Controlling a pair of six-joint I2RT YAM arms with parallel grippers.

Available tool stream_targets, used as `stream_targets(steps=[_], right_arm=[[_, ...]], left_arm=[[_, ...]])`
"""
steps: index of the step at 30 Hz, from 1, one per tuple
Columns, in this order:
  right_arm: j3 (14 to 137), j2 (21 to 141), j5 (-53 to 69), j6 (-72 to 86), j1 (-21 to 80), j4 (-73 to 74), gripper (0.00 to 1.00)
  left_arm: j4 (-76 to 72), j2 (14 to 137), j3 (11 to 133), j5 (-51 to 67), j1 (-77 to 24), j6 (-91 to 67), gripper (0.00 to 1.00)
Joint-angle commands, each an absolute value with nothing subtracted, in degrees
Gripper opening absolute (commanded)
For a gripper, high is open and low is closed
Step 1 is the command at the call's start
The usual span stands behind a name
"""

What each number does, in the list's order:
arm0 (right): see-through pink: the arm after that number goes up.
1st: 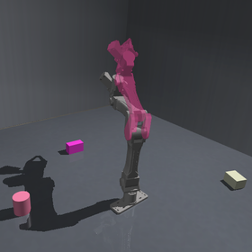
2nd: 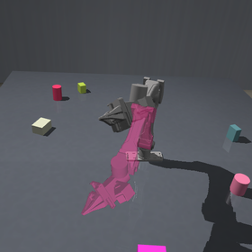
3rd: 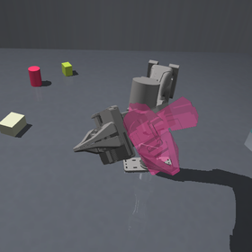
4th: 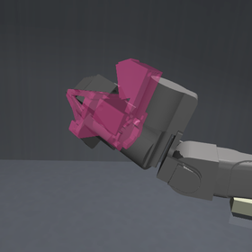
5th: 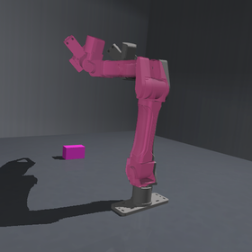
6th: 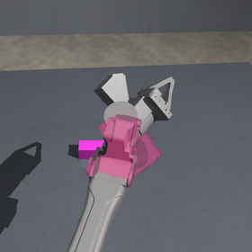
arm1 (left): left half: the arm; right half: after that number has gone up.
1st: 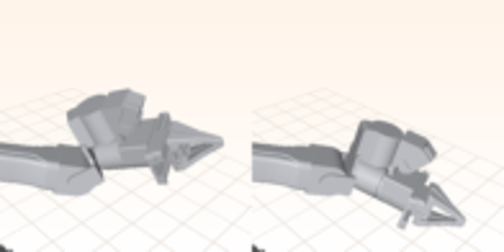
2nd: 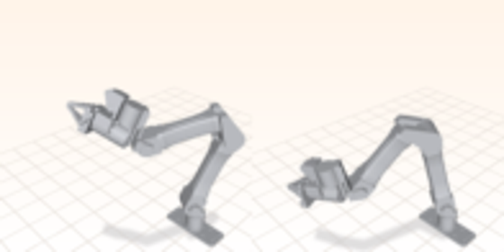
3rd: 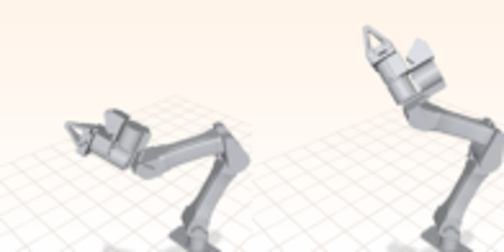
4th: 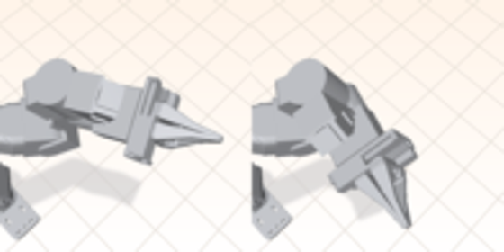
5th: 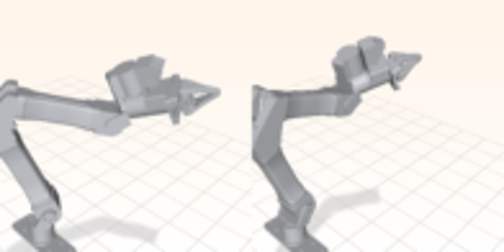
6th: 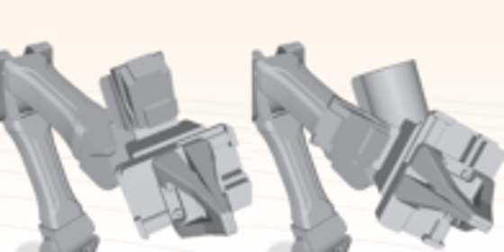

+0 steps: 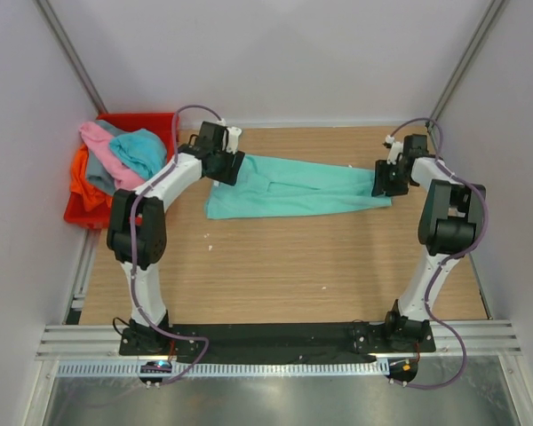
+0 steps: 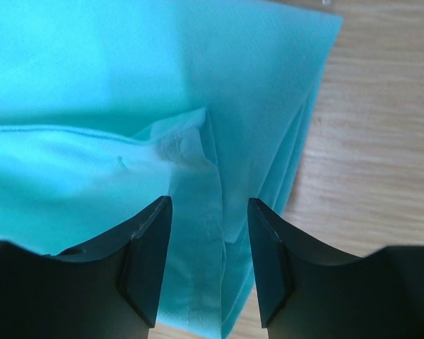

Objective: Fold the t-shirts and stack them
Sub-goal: Fold the tshirt

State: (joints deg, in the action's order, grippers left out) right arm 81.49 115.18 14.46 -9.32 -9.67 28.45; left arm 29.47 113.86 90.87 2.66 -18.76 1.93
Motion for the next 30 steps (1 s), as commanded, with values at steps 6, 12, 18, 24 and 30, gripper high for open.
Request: stream_targets(steps=[6, 12, 18, 24, 30], right_arm=[[78.93, 102.31, 13.09, -10.2, -10.02, 29.53, 0.53], [76.64, 98.79, 19.32, -9.06, -10.02, 27.78, 0.54], [78.92, 104.4, 27.41, -7.03, -9.93, 28.21, 0.54], [78.14, 108.01, 29.35, -6.5, -9.93, 28.47, 0.53], [74.54, 108.28, 25.59, -7.47, -9.93, 28.74, 0.51]], left_arm=[[31.28, 105.48, 90.89, 8.25, -19.69, 1.85, 0.64], [31.2, 105.73, 85.87, 12.92, -21.71, 3.6, 0.64], [31.29, 111.52, 86.66, 17.84, -22.15, 1.76, 0.62], [32.61, 116.62, 88.76, 20.04, -22.41, 2.02, 0.61], [34.63, 119.17, 90.09, 21.09, -22.5, 2.29, 0.6]])
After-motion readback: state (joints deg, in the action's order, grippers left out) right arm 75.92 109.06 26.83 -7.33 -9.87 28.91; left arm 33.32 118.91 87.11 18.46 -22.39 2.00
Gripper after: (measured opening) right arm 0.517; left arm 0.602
